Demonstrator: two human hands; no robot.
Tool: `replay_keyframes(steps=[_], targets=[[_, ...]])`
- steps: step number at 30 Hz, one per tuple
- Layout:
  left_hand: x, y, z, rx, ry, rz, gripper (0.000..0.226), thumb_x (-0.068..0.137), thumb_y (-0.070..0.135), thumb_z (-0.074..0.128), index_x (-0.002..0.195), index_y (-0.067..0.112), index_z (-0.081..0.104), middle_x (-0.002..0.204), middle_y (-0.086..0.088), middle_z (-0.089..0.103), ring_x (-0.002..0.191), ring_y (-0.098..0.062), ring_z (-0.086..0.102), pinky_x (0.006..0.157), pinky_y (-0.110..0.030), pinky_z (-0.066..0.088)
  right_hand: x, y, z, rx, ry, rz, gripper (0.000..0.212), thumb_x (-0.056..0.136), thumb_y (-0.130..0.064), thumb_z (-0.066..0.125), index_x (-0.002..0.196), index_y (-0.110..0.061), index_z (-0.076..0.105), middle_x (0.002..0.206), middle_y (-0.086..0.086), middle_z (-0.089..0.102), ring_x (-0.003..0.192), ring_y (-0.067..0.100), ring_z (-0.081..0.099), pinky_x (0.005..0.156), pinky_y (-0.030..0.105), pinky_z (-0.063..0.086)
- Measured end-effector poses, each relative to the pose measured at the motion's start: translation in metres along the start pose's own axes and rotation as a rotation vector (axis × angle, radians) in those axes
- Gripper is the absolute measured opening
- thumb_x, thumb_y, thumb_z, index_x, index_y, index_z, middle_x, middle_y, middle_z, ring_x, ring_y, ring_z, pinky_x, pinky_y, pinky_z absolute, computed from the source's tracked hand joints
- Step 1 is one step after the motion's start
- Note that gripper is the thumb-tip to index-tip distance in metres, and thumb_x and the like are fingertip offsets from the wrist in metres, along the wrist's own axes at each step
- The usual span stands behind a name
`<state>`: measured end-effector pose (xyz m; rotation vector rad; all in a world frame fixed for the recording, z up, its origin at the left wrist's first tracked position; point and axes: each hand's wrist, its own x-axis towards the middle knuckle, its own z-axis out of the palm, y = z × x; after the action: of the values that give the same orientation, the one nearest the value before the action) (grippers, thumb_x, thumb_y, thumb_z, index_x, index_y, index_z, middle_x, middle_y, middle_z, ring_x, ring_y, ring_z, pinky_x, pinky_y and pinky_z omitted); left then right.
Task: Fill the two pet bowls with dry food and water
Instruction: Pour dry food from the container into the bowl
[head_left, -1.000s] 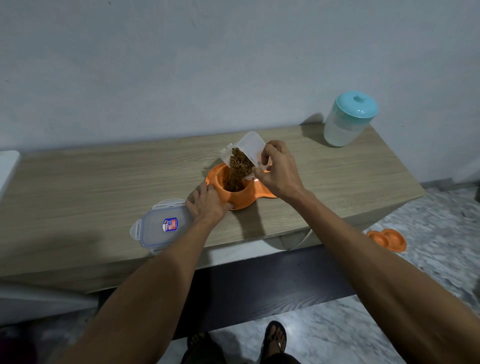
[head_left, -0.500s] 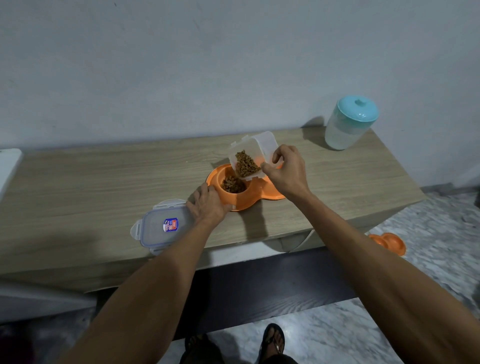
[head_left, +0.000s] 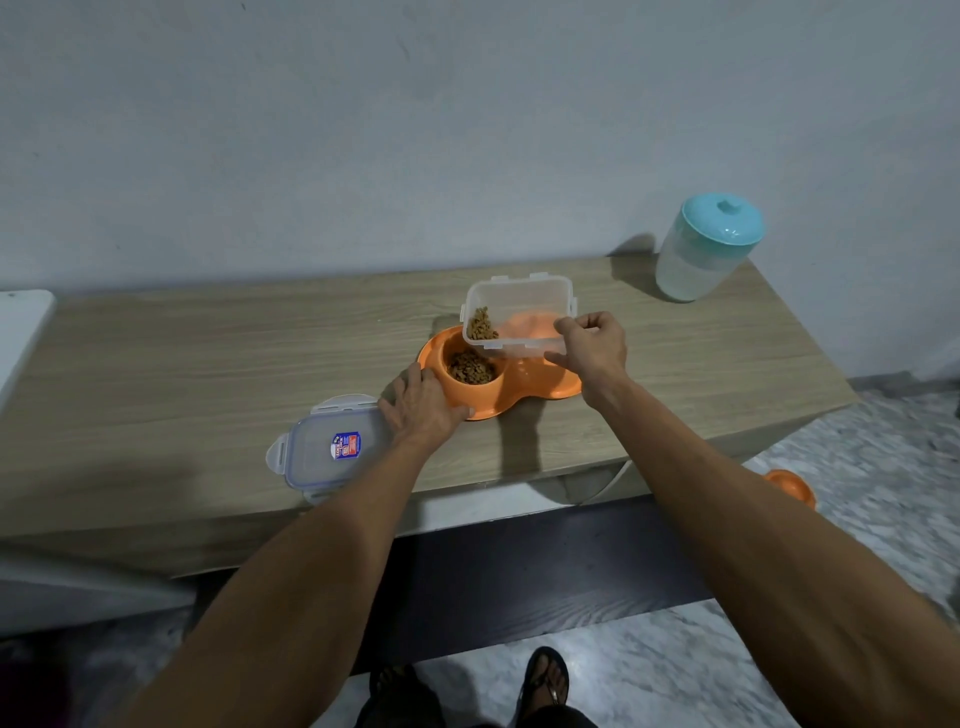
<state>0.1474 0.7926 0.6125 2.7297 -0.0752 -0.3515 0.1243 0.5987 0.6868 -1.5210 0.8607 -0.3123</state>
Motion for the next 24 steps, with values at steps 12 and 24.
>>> replay_keyframes(steps=[12, 24], targets=[[0.0, -0.009, -0.001, -0.021, 0.007, 0.07, 0.085, 0.072, 0.059, 0.07, 0.139, 0.016, 0.041, 0.147, -0.004, 0.039, 0.139, -0.029, 0.033, 0.11, -0.052, 0.031, 0.008, 0.003, 0.039, 0.003, -0.049, 0.033, 0.015, 0.087, -0.013, 0.066, 0.083, -0.011, 0.052, 0.085, 0.004, 0.055, 0.081, 0.022, 0.056, 0.064, 0.035, 0.063], [0.002, -0.033, 0.002, 0.065, 0.027, 0.189, 0.079, 0.077, 0.06, 0.066, 0.141, 0.023, 0.038, 0.149, 0.003, 0.037, 0.137, -0.024, 0.034, 0.107, -0.05, 0.029, 0.042, -0.014, 0.142, -0.122, -0.117, 0.019, 0.021, 0.084, -0.015, 0.058, 0.066, -0.015, 0.047, 0.075, 0.003, 0.052, 0.079, 0.041, 0.071, 0.071, 0.049, 0.062]])
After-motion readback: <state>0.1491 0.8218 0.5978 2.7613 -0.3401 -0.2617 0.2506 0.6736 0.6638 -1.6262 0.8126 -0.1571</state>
